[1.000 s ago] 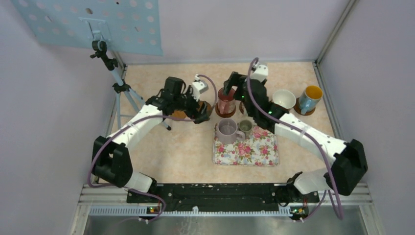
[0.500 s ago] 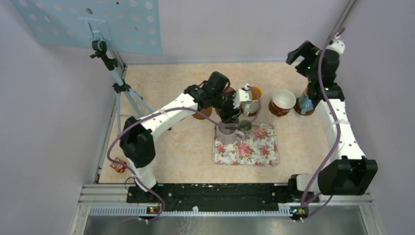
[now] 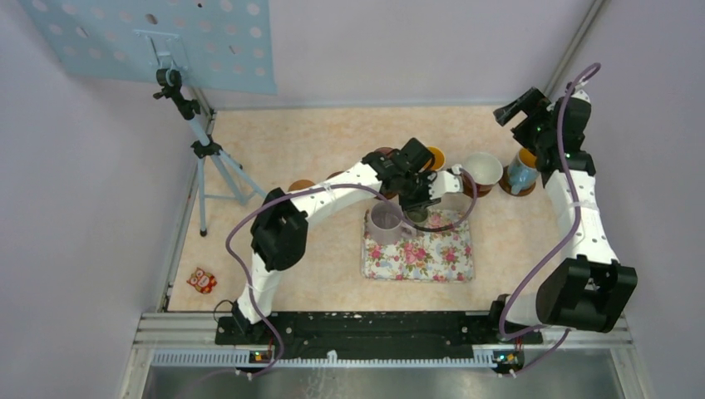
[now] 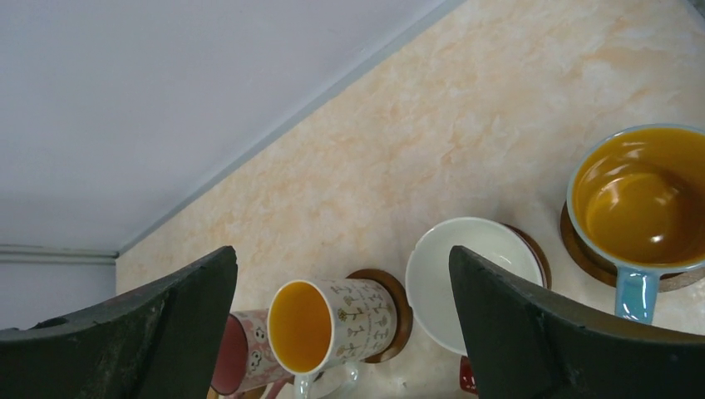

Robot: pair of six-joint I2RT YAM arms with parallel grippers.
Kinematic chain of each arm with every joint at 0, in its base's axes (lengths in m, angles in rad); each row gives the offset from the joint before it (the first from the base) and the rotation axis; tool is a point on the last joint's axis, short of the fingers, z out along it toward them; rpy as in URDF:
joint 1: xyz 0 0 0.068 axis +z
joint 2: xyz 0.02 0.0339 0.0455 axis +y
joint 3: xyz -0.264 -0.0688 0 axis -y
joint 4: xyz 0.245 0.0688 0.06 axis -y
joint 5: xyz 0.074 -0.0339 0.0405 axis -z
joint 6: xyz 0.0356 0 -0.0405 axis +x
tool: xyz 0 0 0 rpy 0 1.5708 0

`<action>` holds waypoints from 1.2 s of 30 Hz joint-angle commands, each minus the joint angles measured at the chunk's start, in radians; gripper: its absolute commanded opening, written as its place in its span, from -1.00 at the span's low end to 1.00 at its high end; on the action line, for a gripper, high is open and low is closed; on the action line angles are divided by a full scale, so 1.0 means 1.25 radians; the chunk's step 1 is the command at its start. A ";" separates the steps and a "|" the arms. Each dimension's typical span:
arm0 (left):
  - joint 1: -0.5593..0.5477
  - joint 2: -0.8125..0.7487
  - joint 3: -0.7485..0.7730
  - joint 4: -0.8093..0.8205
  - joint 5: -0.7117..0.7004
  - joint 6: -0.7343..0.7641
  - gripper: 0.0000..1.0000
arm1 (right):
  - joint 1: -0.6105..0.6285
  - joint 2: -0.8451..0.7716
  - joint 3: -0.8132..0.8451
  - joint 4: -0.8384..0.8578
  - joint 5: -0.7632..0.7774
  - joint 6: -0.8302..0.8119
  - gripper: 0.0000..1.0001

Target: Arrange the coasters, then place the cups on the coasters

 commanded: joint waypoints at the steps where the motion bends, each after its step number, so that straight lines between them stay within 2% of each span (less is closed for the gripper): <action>1: -0.010 0.006 0.036 -0.041 -0.070 0.038 -0.31 | -0.012 -0.038 -0.017 0.052 -0.013 0.037 0.91; 22: -0.076 0.006 -0.006 -0.118 -0.066 0.088 -0.33 | -0.050 -0.042 -0.014 0.017 -0.012 0.045 0.88; 36: -0.117 -0.009 -0.023 -0.236 -0.154 0.108 -0.33 | -0.050 -0.063 -0.042 0.028 -0.018 0.052 0.84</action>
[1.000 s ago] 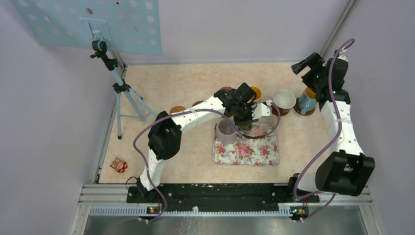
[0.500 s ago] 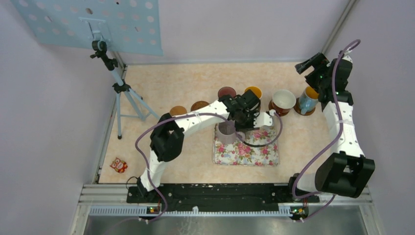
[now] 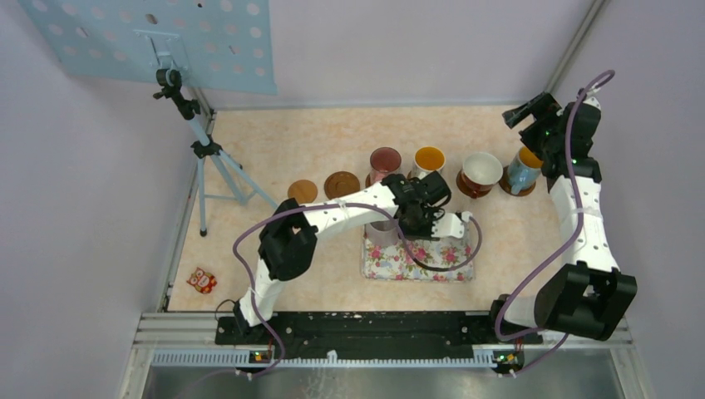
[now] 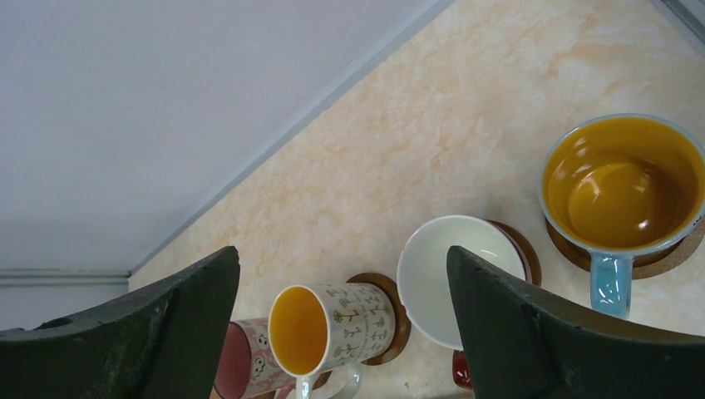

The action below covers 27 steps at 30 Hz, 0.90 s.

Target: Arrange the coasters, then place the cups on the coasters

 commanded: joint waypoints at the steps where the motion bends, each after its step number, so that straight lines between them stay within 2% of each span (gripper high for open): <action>1: -0.001 -0.025 -0.003 -0.078 -0.017 0.009 -0.34 | -0.009 -0.034 -0.004 0.021 -0.004 0.012 0.84; 11: -0.006 -0.032 -0.014 -0.175 0.049 0.048 -0.39 | -0.010 -0.037 -0.012 0.023 -0.003 0.010 0.83; 27: -0.011 -0.145 -0.199 -0.170 -0.059 0.054 -0.16 | -0.009 -0.013 -0.021 0.044 -0.030 0.038 0.80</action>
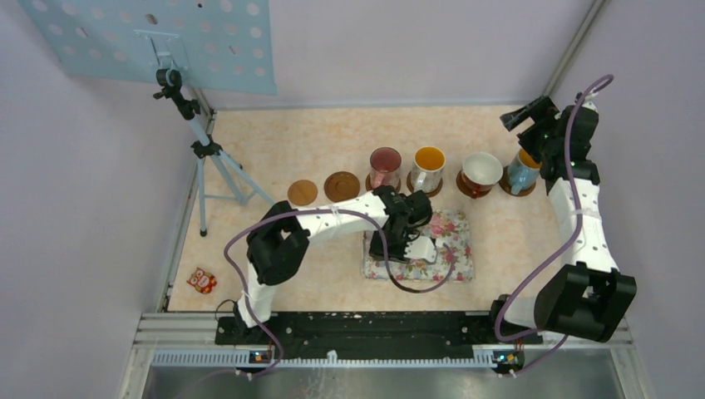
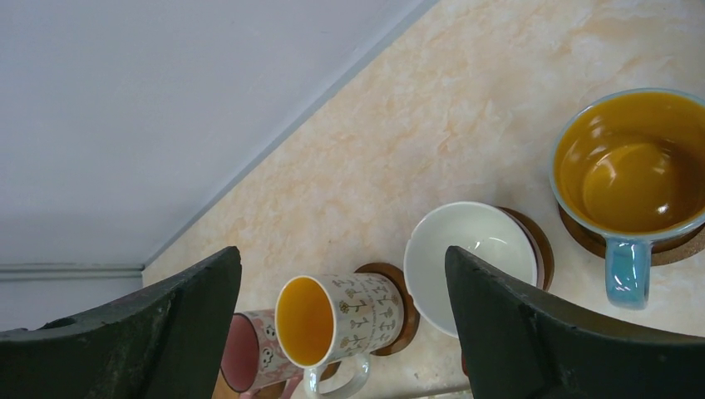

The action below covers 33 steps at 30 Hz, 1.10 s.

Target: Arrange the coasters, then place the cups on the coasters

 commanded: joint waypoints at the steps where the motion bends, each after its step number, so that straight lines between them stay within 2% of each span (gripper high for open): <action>1: 0.000 -0.093 -0.062 -0.011 -0.037 -0.008 -0.15 | -0.009 -0.005 0.002 0.036 -0.017 0.012 0.80; 4: 0.008 -0.143 -0.117 0.016 -0.026 -0.042 -0.07 | -0.009 -0.005 -0.002 0.039 -0.021 0.013 0.80; 9: 0.044 -0.235 -0.142 0.063 0.062 -0.154 0.10 | -0.010 -0.001 -0.004 0.041 -0.030 0.016 0.79; 14: 0.144 -0.269 -0.132 0.083 0.093 -0.230 0.20 | -0.010 0.000 -0.004 0.038 -0.038 0.020 0.78; 19: 0.259 -0.270 -0.118 0.138 0.068 -0.304 0.44 | -0.009 0.001 -0.004 0.038 -0.041 0.028 0.78; 21: 0.265 -0.271 -0.128 0.170 0.052 -0.329 0.51 | -0.010 0.001 -0.007 0.037 -0.041 0.032 0.77; 27: 0.258 -0.372 -0.313 0.370 0.181 -0.361 0.56 | -0.009 0.000 -0.001 0.010 -0.029 0.028 0.75; 33: 0.218 -0.342 -0.353 0.400 0.117 -0.440 0.60 | -0.010 -0.023 -0.005 -0.014 -0.012 0.010 0.75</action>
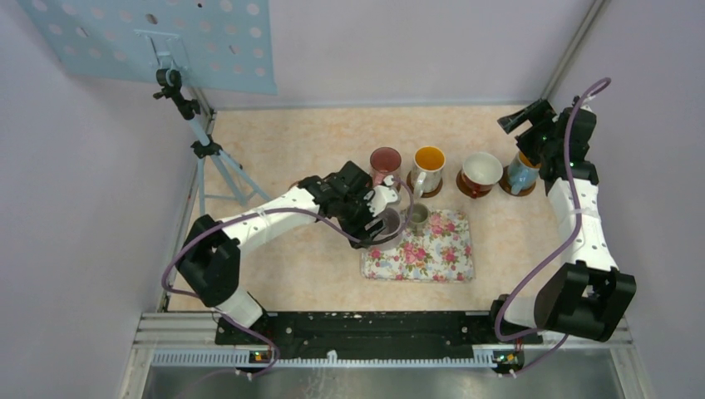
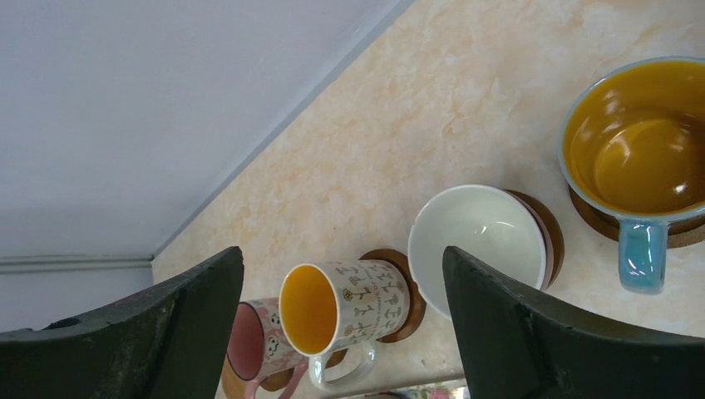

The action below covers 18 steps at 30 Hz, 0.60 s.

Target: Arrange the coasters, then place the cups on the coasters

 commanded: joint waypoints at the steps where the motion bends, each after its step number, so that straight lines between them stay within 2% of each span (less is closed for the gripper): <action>1: -0.017 0.018 -0.012 0.086 -0.033 -0.085 0.59 | -0.009 -0.026 0.004 -0.008 0.012 -0.011 0.75; 9: -0.030 0.071 0.000 0.148 -0.103 -0.092 0.50 | -0.009 -0.024 0.013 -0.024 0.020 -0.003 0.74; 18: -0.027 0.126 0.021 0.138 -0.117 -0.095 0.25 | -0.009 -0.033 0.012 -0.034 0.037 -0.005 0.74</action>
